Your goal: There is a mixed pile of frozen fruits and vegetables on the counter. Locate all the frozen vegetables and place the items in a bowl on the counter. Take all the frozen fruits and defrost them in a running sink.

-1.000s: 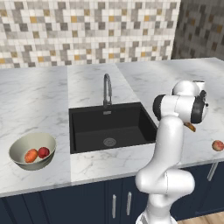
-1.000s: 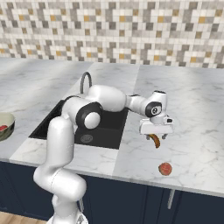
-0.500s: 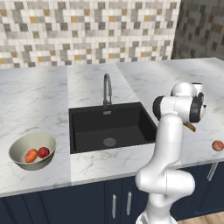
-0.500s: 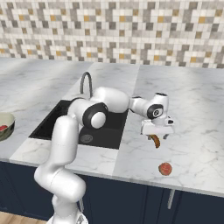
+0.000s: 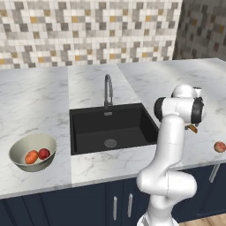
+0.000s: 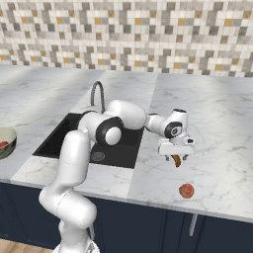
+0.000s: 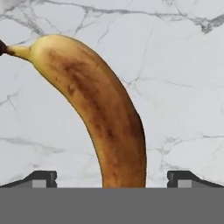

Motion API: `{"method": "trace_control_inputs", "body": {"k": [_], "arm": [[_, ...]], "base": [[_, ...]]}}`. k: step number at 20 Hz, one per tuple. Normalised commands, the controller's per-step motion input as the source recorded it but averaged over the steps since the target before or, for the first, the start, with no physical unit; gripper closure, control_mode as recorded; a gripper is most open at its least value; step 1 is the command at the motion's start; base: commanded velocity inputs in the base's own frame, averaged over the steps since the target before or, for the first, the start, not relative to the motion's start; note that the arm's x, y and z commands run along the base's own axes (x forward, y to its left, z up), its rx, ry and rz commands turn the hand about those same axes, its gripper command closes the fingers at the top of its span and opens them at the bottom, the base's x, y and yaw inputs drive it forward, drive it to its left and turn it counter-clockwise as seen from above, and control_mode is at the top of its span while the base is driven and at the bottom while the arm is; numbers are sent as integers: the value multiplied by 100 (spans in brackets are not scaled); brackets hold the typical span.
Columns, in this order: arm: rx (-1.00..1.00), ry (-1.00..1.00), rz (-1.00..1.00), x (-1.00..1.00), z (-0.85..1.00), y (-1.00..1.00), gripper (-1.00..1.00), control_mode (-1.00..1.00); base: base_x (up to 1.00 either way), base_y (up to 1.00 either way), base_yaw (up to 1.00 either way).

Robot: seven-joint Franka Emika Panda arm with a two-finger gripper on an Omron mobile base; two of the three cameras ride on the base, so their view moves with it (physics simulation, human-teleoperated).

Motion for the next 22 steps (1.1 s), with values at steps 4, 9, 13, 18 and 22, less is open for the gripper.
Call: {"method": "trace_control_inputs", "body": {"k": [4,9,13,18,22], "arm": [[2,-1,0,0,-24,-8,100,-100],[0,0,-5,6,-2,24,100,-100],[-5,-4,0,-7,21,52,100,-100],[-5,-3,3,-7,23,53,100,-100],[-4,-1,6,-1,7,57,100,-100]], "base": [[0,0,0],[0,0,0],[0,0,0],[0,0,0],[0,0,0]]}}
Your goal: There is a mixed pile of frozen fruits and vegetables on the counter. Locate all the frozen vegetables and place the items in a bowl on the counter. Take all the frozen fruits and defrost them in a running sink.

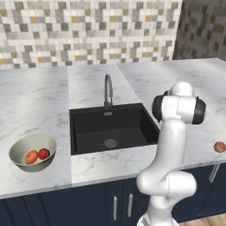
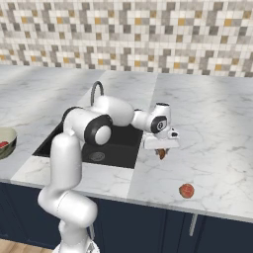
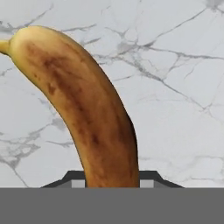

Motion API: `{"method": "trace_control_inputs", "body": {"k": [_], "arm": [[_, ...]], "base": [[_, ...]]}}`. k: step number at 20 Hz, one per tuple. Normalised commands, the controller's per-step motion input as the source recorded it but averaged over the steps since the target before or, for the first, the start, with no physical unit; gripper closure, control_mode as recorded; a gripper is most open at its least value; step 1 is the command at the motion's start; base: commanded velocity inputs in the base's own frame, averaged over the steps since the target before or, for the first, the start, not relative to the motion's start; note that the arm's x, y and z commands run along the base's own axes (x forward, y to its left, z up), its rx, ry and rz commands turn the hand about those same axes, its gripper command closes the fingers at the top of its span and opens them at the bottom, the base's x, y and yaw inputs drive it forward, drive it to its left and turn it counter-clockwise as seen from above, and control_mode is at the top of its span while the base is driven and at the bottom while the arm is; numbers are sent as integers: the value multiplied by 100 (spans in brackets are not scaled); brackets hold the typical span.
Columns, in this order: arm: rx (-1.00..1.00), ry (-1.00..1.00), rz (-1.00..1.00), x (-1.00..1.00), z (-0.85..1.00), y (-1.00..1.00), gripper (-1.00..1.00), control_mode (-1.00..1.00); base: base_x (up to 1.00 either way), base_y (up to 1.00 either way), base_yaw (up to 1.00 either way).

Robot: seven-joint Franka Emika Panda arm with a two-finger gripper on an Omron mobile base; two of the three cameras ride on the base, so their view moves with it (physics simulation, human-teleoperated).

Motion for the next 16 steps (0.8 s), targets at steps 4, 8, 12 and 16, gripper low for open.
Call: {"method": "trace_control_inputs", "body": {"k": [4,8,12,16], "arm": [[-3,1,6,6,0,55,100,-100],[0,2,4,16,0,53,100,-100],[0,1,4,20,3,51,100,-100],[0,3,6,21,-1,47,100,-100]], "base": [[0,0,0],[0,0,0],[0,0,0],[0,0,0]]}}
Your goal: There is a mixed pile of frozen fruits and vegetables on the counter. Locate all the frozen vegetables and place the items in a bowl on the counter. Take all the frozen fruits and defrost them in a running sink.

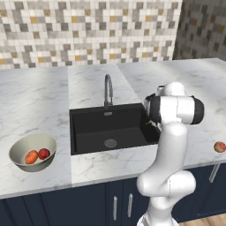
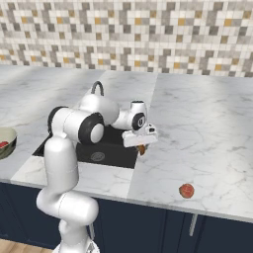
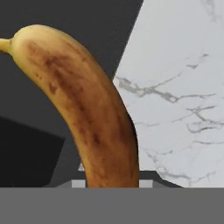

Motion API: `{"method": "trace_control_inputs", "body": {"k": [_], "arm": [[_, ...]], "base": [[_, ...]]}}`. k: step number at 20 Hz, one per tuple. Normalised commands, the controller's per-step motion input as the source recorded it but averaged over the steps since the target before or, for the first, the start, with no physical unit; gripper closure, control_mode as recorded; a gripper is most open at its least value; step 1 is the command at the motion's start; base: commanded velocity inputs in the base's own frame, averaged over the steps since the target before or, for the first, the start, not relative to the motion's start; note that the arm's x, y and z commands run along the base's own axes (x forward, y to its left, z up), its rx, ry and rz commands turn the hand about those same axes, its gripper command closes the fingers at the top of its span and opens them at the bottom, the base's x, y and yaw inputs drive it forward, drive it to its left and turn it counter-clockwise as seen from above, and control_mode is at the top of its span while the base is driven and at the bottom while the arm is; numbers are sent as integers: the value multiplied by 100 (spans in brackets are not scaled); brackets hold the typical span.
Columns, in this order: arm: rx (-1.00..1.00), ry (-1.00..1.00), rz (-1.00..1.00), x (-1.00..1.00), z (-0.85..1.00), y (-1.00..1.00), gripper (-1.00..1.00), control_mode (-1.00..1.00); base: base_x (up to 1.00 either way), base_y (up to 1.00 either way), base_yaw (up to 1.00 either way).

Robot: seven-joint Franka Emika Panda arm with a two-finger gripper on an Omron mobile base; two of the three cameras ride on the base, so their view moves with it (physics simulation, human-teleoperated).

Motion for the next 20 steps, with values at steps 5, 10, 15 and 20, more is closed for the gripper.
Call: {"method": "trace_control_inputs", "body": {"k": [5,10,15,20], "arm": [[1,5,7,25,-15,45,100,-100],[0,2,6,23,-22,48,100,-100],[0,2,5,27,-16,49,100,-100],[0,3,3,28,-23,52,100,-100]], "base": [[0,0,0],[0,0,0],[0,0,0],[0,0,0]]}}
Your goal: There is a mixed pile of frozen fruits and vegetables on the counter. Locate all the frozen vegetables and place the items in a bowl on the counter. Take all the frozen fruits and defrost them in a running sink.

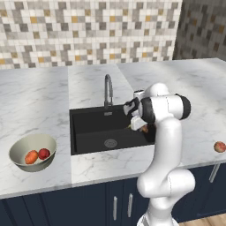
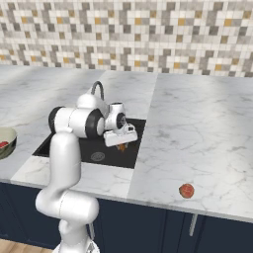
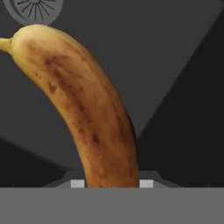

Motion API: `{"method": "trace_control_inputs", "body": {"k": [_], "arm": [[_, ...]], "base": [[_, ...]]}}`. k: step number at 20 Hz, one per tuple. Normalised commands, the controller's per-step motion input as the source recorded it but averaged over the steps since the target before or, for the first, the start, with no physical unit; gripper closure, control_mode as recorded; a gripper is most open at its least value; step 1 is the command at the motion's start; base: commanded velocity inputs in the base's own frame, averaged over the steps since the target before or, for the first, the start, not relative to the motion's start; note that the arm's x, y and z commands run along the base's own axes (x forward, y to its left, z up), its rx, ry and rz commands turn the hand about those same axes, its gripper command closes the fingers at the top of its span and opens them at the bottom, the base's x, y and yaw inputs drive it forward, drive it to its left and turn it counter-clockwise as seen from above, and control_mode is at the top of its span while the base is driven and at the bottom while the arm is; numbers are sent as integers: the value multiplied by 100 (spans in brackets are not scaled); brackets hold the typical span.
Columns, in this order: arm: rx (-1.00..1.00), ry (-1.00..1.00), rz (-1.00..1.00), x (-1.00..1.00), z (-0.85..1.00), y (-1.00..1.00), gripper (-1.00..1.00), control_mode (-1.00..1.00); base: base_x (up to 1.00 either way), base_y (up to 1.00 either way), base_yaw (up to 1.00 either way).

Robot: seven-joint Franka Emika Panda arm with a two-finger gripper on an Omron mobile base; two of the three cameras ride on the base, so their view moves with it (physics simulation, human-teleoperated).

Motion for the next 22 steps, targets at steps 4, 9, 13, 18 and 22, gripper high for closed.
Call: {"method": "trace_control_inputs", "body": {"k": [4,9,13,18,22], "arm": [[-1,1,-2,23,-27,51,100,-100],[-1,2,-1,17,-13,14,100,-100],[0,0,-2,23,-28,8,100,-100],[0,-3,-4,25,-46,1,100,-100],[1,-2,-4,26,-44,0,100,-100]], "base": [[0,0,0],[0,0,0],[0,0,0],[0,0,0],[0,0,0]]}}
